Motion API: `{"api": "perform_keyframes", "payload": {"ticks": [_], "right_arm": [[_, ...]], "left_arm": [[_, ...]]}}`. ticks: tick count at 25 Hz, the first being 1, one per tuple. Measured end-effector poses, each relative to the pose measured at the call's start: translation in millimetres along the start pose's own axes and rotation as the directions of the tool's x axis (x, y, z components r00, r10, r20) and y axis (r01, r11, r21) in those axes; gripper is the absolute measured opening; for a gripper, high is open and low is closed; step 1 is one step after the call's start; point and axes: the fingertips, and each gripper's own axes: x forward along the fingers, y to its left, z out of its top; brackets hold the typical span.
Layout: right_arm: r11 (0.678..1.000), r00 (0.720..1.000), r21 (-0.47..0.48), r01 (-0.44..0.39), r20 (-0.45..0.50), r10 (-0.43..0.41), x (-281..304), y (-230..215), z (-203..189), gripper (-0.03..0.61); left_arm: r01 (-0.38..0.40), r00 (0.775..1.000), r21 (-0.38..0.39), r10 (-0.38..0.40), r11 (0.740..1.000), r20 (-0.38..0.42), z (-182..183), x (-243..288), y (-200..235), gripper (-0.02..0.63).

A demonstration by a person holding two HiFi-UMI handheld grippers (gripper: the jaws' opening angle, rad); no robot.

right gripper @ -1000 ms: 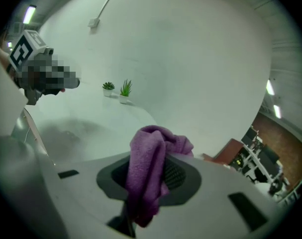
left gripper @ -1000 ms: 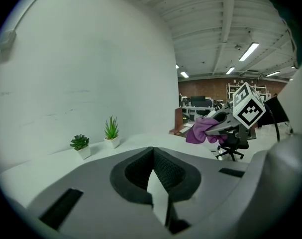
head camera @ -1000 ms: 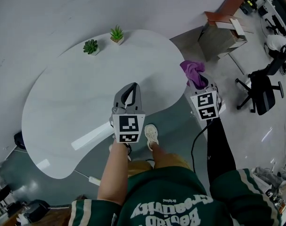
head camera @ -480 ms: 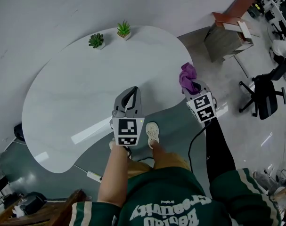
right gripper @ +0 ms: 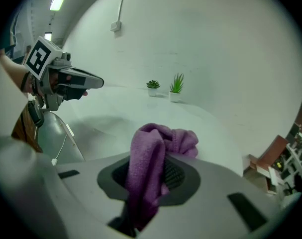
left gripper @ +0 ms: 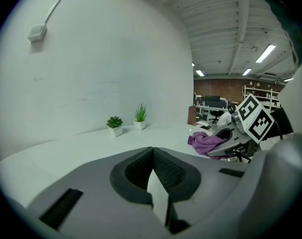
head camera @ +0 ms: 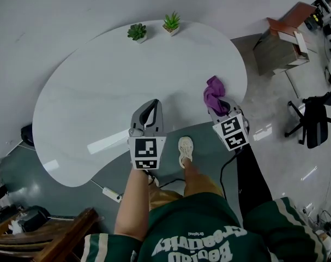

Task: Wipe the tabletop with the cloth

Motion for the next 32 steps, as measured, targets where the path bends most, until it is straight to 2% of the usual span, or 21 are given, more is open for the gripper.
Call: {"api": "perform_keyframes", "payload": {"ticks": [10, 19, 22, 26, 32], "right_arm": [[0.997, 0.997, -0.028, -0.071, -0.003, 0.071, 34, 102, 42, 0.091], [0.992, 0.994, -0.066, -0.109, -0.022, 0.107, 63, 207, 86, 0.091], [0.988, 0.992, -0.082, -0.129, -0.022, 0.128, 74, 249, 99, 0.091], [0.987, 0.991, -0.084, -0.136, -0.012, 0.135, 87, 297, 114, 0.091], [0.982, 0.987, -0.099, -0.163, -0.009, 0.163, 101, 362, 136, 0.091]], "left_arm": [[-0.091, 0.996, -0.024, 0.092, 0.996, 0.018, -35, -84, 89, 0.000], [-0.120, 0.992, -0.021, 0.120, 0.993, 0.037, -71, -176, 167, 0.000], [-0.144, 0.989, -0.043, 0.146, 0.989, 0.036, -89, -204, 197, 0.000], [-0.213, 0.974, -0.074, 0.217, 0.974, 0.064, -107, -245, 238, 0.000], [-0.205, 0.975, -0.147, 0.216, 0.968, 0.058, -137, -297, 280, 0.000]]}}
